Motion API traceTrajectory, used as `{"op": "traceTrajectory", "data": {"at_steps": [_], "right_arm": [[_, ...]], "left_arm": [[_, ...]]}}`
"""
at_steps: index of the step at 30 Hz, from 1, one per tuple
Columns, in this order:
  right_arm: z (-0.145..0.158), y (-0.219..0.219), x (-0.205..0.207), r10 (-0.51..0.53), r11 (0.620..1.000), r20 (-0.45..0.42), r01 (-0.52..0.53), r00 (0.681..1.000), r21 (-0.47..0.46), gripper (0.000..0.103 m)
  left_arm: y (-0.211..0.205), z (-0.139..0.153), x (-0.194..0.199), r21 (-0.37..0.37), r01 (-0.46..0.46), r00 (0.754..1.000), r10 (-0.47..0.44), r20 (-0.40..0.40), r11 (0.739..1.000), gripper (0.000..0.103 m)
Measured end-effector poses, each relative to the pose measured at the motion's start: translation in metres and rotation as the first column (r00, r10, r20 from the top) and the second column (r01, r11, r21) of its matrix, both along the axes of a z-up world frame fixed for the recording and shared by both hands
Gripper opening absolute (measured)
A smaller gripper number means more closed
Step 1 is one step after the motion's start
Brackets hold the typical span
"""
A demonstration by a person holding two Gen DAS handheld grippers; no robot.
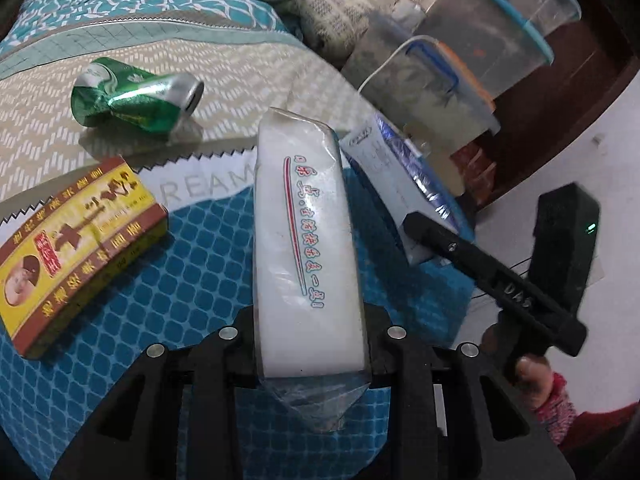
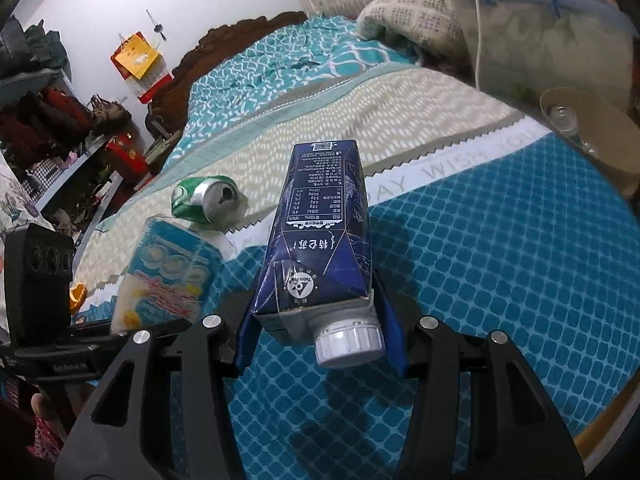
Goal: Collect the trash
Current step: 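Grasp the blue milk carton with right tool while left tool grasps white wrapped bar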
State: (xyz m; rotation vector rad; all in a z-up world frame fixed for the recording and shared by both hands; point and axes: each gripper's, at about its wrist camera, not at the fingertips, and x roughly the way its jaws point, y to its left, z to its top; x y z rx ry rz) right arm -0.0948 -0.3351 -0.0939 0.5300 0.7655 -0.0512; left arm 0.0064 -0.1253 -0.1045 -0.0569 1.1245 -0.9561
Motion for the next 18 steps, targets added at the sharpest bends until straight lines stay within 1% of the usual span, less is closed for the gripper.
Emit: {"op": "traceTrajectory", "data": {"at_steps": [4,7,10,13,16,18], "right_arm": [[-0.007,0.003,-0.001,0.009,1.000,-0.016,-0.009,1.000,-0.007,0.053],[-0.015,0.002,0.001,0.008,1.000,-0.040,-0.008,0.999,0.012,0.053],[-0.021,0.001,0.004,0.009,1.000,-0.052,-0.007,0.999,0.028,0.054],[-0.021,0.004,0.005,0.010,1.000,-0.057,-0.009,0.998,0.016,0.055],[-0.020,0.005,0.010,0.013,1.000,-0.057,-0.012,0.998,0.008,0.055],[-0.021,0.006,0.011,0.013,1.000,-0.059,-0.013,0.998,0.001,0.055]], "left_arm": [[-0.013,-0.010,-0.002,0.069,0.000,1.000,-0.002,0.029,0.998,0.031],[-0.012,-0.016,-0.002,0.086,-0.002,0.999,-0.001,0.042,0.996,0.032],[-0.012,-0.016,-0.001,0.084,-0.001,0.999,-0.003,0.051,0.996,0.032],[-0.012,-0.016,0.001,0.081,0.000,0.998,-0.004,0.056,0.997,0.034],[-0.009,-0.015,0.001,0.073,0.005,0.998,-0.009,0.055,0.997,0.038],[-0.007,-0.015,0.000,0.071,0.002,0.998,-0.007,0.060,0.997,0.047]]}}
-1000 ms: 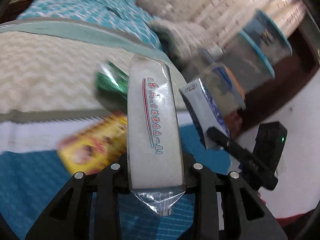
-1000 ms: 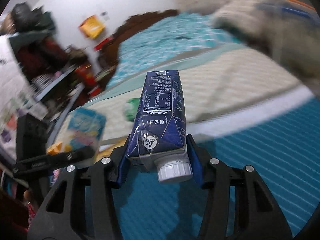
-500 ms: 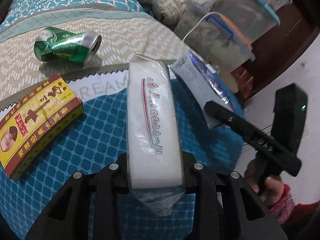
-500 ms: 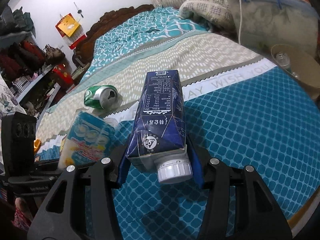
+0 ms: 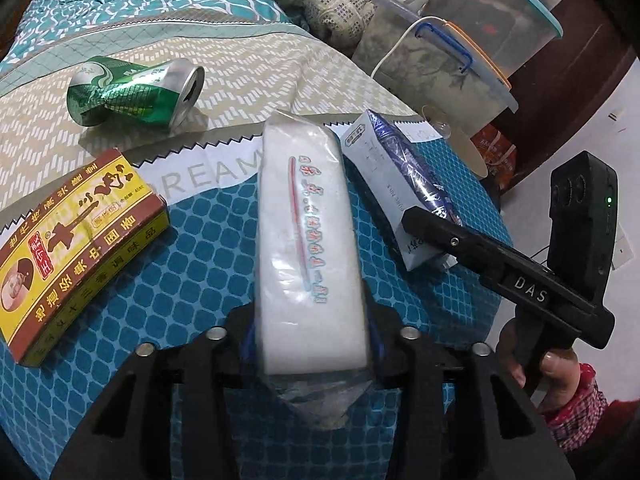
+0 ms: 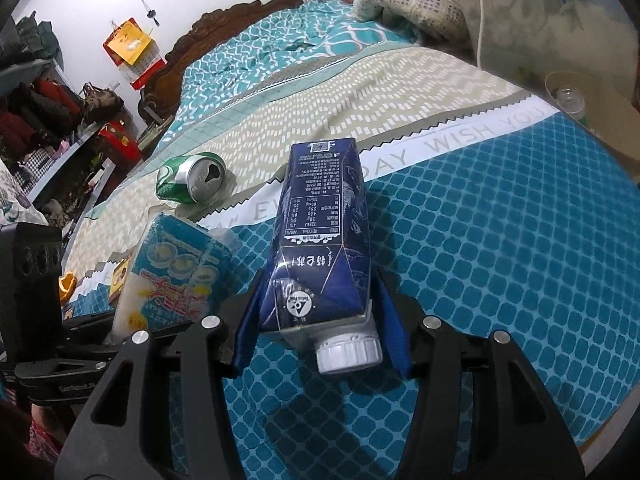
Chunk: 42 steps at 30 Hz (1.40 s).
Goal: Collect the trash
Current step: 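Grasp the blue milk carton with right tool while left tool grasps white wrapped bar, then carry carton and bar over the beige bin and open both tools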
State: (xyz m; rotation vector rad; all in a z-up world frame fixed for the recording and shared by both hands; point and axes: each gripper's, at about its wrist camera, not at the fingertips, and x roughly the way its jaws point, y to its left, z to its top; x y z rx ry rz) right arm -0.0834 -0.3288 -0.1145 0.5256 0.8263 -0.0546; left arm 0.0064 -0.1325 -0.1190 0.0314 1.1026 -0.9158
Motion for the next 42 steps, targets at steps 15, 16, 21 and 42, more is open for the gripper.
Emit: {"op": "traceTrajectory", "data": {"at_steps": [15,16,21,42], "right_arm": [[0.001,-0.001,-0.001,-0.015,1.000,0.005,0.015,1.000,-0.003,0.061],[0.002,-0.001,-0.002,-0.015,1.000,0.008,0.015,1.000,-0.006,0.061],[0.004,0.000,-0.006,-0.019,0.999,0.022,0.020,1.000,-0.028,0.062],[0.006,-0.015,-0.011,-0.020,1.000,0.082,0.020,0.996,-0.007,0.053]], "left_arm": [[0.005,0.000,0.003,-0.037,-0.008,0.999,0.007,-0.032,0.999,0.054],[0.006,0.001,0.004,-0.040,-0.009,0.999,0.008,-0.034,0.999,0.054],[0.010,0.000,0.006,-0.051,-0.027,0.998,0.024,-0.061,0.998,0.047],[-0.005,0.033,0.018,-0.097,-0.024,0.998,0.018,-0.055,0.995,0.032]]}}
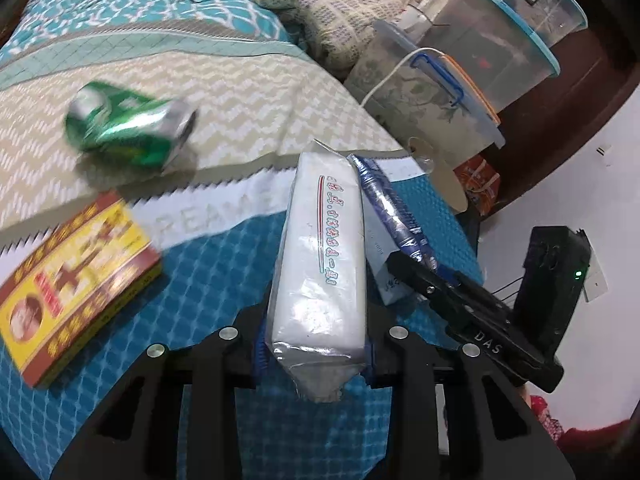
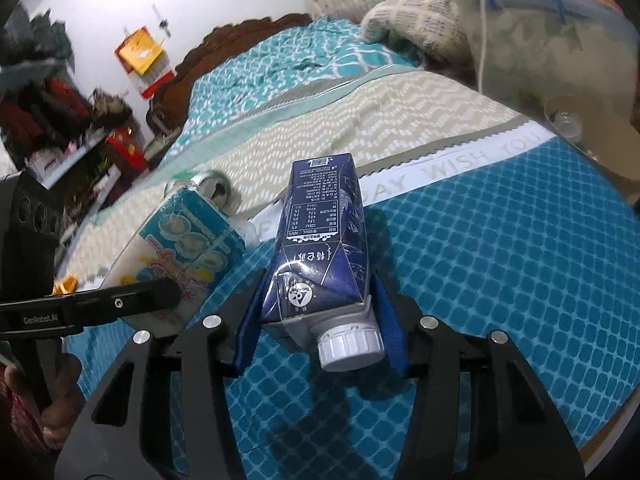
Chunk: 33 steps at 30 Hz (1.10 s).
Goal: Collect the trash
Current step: 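Carry carton and bar over the beige bin and open both tools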
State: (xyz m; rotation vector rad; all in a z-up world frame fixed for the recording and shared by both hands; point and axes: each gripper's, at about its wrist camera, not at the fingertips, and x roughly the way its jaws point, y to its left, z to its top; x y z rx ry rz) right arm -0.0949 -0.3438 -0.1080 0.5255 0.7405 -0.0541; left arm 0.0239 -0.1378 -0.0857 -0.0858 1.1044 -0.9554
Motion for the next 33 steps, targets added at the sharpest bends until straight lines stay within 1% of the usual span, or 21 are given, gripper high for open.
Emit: {"op": "traceTrajectory", "data": {"at_steps": [2,3,5,8,10,12,14,15,16,19,21,23,24,25,26,28,29,30,31,32,33], "right_arm": [[-0.001,-0.013,-0.003,-0.027,0.999,0.005,0.026,1.000,0.038,0.053],[-0.001,-0.025,-0.007,-0.056,0.997,0.014,0.055,0.998,0.062,0.053],[0.003,-0.042,-0.014,-0.104,0.992,0.034,0.101,0.994,0.077,0.053],[0.011,-0.078,-0.032,-0.197,0.978,0.074,0.192,0.978,0.078,0.053],[0.017,-0.108,-0.047,-0.270,0.962,0.099,0.263,0.958,0.077,0.053],[0.020,-0.142,-0.061,-0.345,0.938,0.117,0.337,0.931,0.084,0.053],[0.021,-0.170,-0.070,-0.397,0.917,0.119,0.389,0.910,0.086,0.053],[0.020,-0.187,-0.074,-0.425,0.905,0.112,0.417,0.898,0.088,0.053],[0.017,-0.205,-0.078,-0.454,0.890,0.103,0.445,0.885,0.095,0.053],[0.011,-0.255,-0.076,-0.508,0.860,0.077,0.501,0.858,0.096,0.053],[0.005,-0.286,-0.069,-0.530,0.847,0.057,0.524,0.846,0.093,0.053],[-0.003,-0.310,-0.057,-0.532,0.845,0.031,0.529,0.846,0.084,0.057],[-0.009,-0.324,-0.048,-0.537,0.842,0.014,0.535,0.844,0.064,0.063],[-0.012,-0.331,-0.043,-0.547,0.836,0.006,0.546,0.837,0.051,0.077],[-0.015,-0.337,-0.045,-0.572,0.820,0.010,0.571,0.820,0.046,0.077],[-0.014,-0.341,-0.059,-0.600,0.799,0.053,0.596,0.798,0.080,0.077],[-0.013,-0.338,-0.064,-0.609,0.793,0.073,0.604,0.790,0.083,0.077],[-0.011,-0.335,-0.073,-0.621,0.784,0.096,0.616,0.778,0.075,0.077],[-0.010,-0.334,-0.078,-0.624,0.782,0.104,0.620,0.775,0.072,0.077],[-0.010,-0.332,-0.083,-0.626,0.779,0.108,0.622,0.772,0.073,0.077],[-0.011,-0.330,-0.087,-0.629,0.777,0.110,0.624,0.769,0.082,0.077]], "left_arm": [[-0.018,0.007,0.001,0.001,0.033,0.999,-0.033,0.013,0.999,0.032],[-0.027,0.010,0.001,0.004,0.049,0.999,-0.050,0.020,0.999,0.032],[-0.054,0.018,0.001,0.016,0.099,0.994,-0.099,0.042,0.995,0.032],[-0.102,0.030,0.000,0.030,0.177,0.981,-0.179,0.072,0.984,0.032],[-0.138,0.038,-0.001,0.031,0.229,0.970,-0.231,0.078,0.973,0.032],[-0.178,0.045,-0.004,0.038,0.283,0.954,-0.285,0.090,0.958,0.032],[-0.230,0.053,-0.005,0.056,0.339,0.933,-0.343,0.107,0.939,0.032],[-0.245,0.054,-0.005,0.061,0.353,0.928,-0.358,0.108,0.934,0.032],[-0.267,0.055,-0.004,0.067,0.372,0.920,-0.377,0.107,0.926,0.032],[-0.328,0.058,-0.003,0.077,0.414,0.902,-0.420,0.098,0.907,0.032],[-0.362,0.058,-0.002,0.091,0.429,0.894,-0.437,0.100,0.899,0.032],[-0.399,0.055,0.000,0.110,0.439,0.887,-0.449,0.105,0.892,0.033],[-0.414,0.053,0.001,0.122,0.436,0.887,-0.449,0.110,0.892,0.033],[-0.428,0.050,0.003,0.137,0.430,0.888,-0.445,0.114,0.892,0.034],[-0.441,0.046,0.004,0.151,0.428,0.889,-0.445,0.108,0.891,0.034],[-0.457,0.037,0.006,0.170,0.430,0.889,-0.449,0.091,0.887,0.035],[-0.463,0.034,0.007,0.174,0.430,0.889,-0.449,0.088,0.886,0.044],[-0.468,0.032,0.008,0.178,0.426,0.890,-0.446,0.092,0.887,0.061],[-0.473,0.030,0.009,0.184,0.417,0.892,-0.439,0.103,0.890,0.070],[-0.478,0.029,0.009,0.182,0.410,0.894,-0.433,0.114,0.894,0.076],[-0.482,0.028,0.009,0.179,0.410,0.894,-0.433,0.115,0.894,0.076]]}}
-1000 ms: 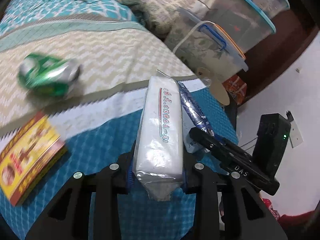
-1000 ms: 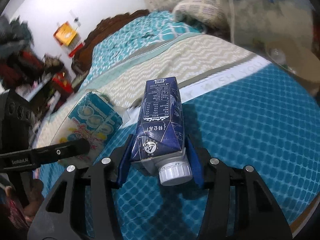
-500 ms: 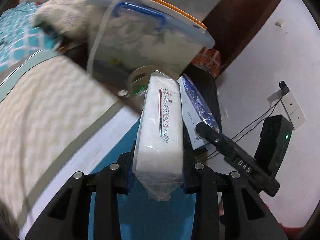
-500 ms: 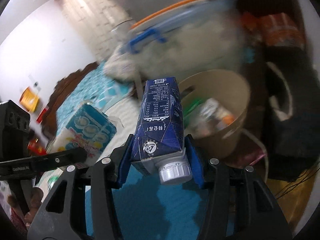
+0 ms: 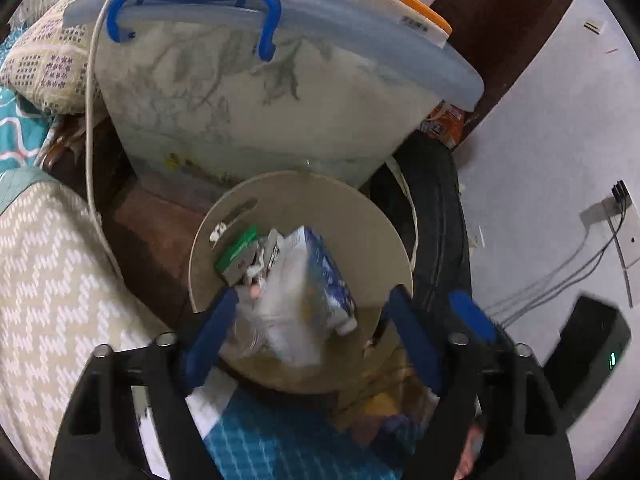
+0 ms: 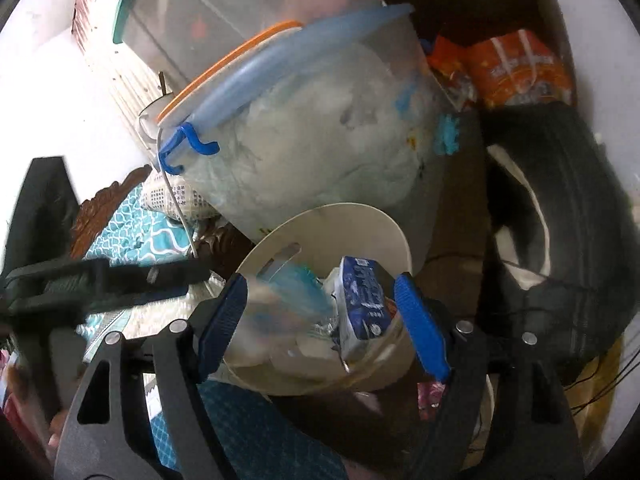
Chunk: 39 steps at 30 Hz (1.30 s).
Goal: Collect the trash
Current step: 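Carry carton and bar over the beige bin and open both tools, then move both tools back toward the green can and yellow box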
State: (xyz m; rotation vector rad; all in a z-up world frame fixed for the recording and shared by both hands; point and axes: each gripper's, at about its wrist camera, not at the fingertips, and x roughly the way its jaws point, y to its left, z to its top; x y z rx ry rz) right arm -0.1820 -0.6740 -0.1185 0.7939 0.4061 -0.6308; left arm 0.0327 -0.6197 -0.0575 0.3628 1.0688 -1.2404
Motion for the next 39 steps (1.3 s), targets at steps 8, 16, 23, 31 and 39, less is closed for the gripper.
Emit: {"op": "traceTrajectory", "data": {"at_steps": [8,16,23,31,39], "right_arm": [[-0.004,0.010,-0.025,-0.021,0.998,0.076,0.016,0.997,0.063,0.077],[0.000,0.052,-0.017,0.040,0.993,0.125,-0.054,0.991,0.109,0.077],[0.011,0.113,-0.004,0.132,0.984,0.123,-0.145,0.984,0.108,0.077],[0.027,0.182,0.015,0.244,0.962,0.107,-0.254,0.964,0.097,0.077],[0.036,0.240,0.028,0.308,0.946,0.076,-0.314,0.948,0.087,0.082]], "left_arm": [[0.003,-0.002,-0.018,0.010,0.025,0.999,-0.025,0.023,1.000,0.077],[0.097,0.007,-0.033,-0.044,0.003,0.999,-0.001,0.041,0.999,0.077],[0.204,0.012,-0.026,-0.068,-0.131,0.984,0.138,0.116,0.989,0.077],[0.307,0.007,-0.018,-0.052,-0.292,0.942,0.297,0.160,0.955,0.077],[0.381,0.001,-0.020,-0.055,-0.401,0.892,0.403,0.204,0.915,0.077]]}}
